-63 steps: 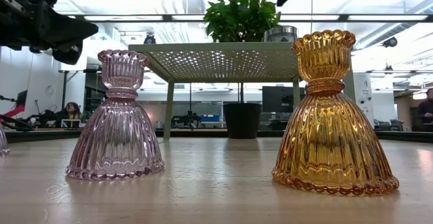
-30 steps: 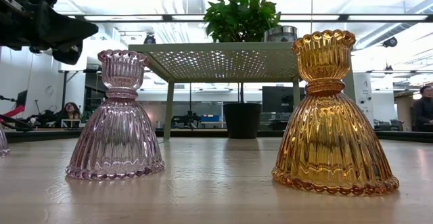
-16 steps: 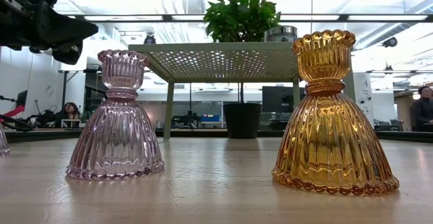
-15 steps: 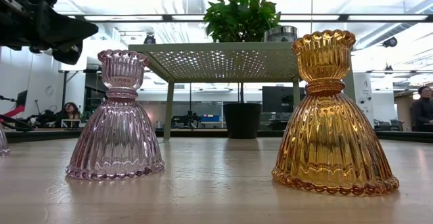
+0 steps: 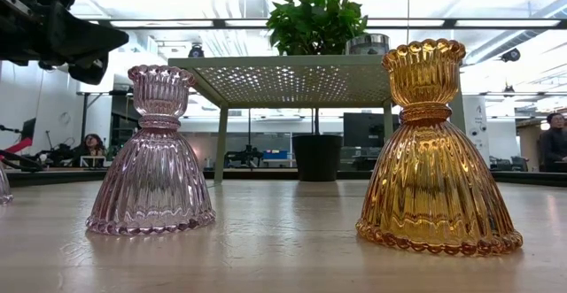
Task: Pick & Place candle stick holders
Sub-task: Put the right silver candle on the shelf
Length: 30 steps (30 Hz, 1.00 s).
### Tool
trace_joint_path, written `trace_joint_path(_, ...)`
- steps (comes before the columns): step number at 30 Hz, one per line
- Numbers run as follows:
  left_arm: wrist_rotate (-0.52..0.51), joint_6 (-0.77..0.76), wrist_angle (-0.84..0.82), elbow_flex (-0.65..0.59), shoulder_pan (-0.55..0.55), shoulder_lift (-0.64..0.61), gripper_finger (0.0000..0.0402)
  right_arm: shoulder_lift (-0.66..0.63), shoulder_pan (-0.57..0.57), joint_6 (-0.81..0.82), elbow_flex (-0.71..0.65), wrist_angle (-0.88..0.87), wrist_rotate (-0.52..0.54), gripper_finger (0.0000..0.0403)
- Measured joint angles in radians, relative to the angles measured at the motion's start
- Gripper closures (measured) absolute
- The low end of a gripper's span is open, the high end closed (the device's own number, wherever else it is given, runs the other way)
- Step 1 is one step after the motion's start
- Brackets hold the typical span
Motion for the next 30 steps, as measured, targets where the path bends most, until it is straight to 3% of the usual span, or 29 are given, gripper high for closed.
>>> trace_joint_path(7, 0.000, 0.000, 0.000, 0.000, 0.000, 0.000, 0.0392, -0.001, 0.094, -0.119, -0.025, 0.083, 0.183, 0.0379)
trace_joint_path(14, 0.000, 0.000, 0.000, 0.000, 0.000, 0.000, 0.0392, -0.025, 0.163, -0.165, -0.160, 0.217, 0.339, 0.0394)
trace_joint_path(26, 0.000, 0.000, 0.005, 0.000, 0.000, 0.005, 0.0392, -0.117, 0.243, -0.244, -0.382, 0.562, 0.401, 0.0395)
trace_joint_path(30, -0.001, -0.079, 0.019, -0.002, 0.000, 0.005, 0.0392, -0.165, 0.249, -0.271, -0.440, 0.619, 0.411, 0.0395)
